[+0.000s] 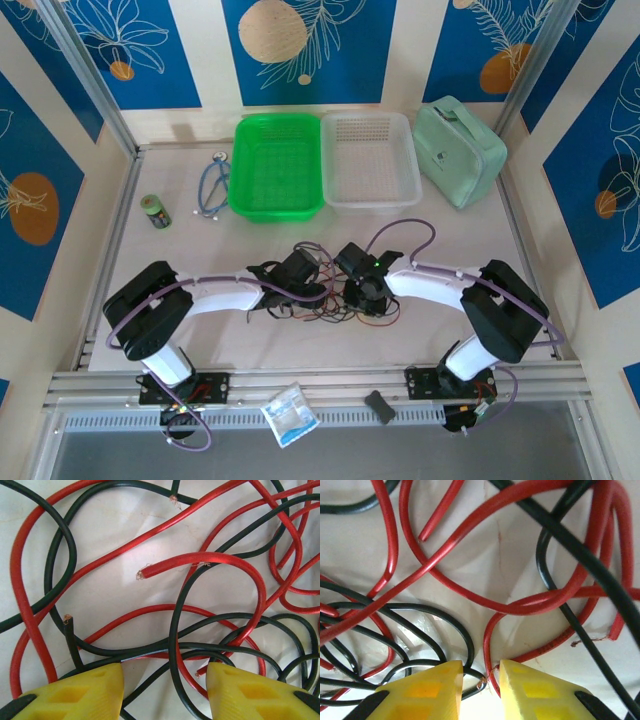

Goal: Untangle the cables

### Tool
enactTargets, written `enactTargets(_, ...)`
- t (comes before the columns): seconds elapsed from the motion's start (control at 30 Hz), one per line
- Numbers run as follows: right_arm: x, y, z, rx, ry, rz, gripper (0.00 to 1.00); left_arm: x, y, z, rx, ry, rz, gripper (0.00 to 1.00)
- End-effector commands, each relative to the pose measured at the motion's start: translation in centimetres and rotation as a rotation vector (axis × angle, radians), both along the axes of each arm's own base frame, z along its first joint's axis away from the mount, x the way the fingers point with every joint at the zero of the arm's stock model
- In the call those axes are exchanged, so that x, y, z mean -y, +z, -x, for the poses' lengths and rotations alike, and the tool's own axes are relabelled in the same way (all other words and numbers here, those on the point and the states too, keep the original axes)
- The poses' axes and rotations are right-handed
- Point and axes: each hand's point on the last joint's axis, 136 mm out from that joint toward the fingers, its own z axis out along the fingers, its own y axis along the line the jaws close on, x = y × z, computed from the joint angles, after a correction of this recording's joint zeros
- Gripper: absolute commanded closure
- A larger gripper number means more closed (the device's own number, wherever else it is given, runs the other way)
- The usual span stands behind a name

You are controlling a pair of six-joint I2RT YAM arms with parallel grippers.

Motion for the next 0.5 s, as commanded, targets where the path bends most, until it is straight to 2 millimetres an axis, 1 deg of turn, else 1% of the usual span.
enactTargets(0.0,0.4,-1.0,1.6,-0.059,-0.005,0.017,0.73,-1.6,-2.2,0.6,-0.034,0.029,-0.082,0.52)
enactTargets(0.13,1.0,-1.1,2.3,-0.068,-0.006,0.04,0.73,-1.9,-2.3,0.6,-0.033,0.038,-0.096,0.53)
enactTargets(0.17,1.2,-1.0,2.4,-0.066,-0.005,0.048,0.73,-2.1,-2.4,0.6,-0.032,0.043,-0.104,0.55)
enactTargets(0.37,2.2,-1.1,3.5,-0.07,-0.008,0.081,0.74,-2.9,-2.9,0.4,-0.034,0.067,-0.148,0.81)
enactTargets(0.47,2.5,-1.4,4.0,-0.083,-0.008,0.094,0.78,-3.0,-3.2,0.5,-0.04,0.072,-0.161,0.88)
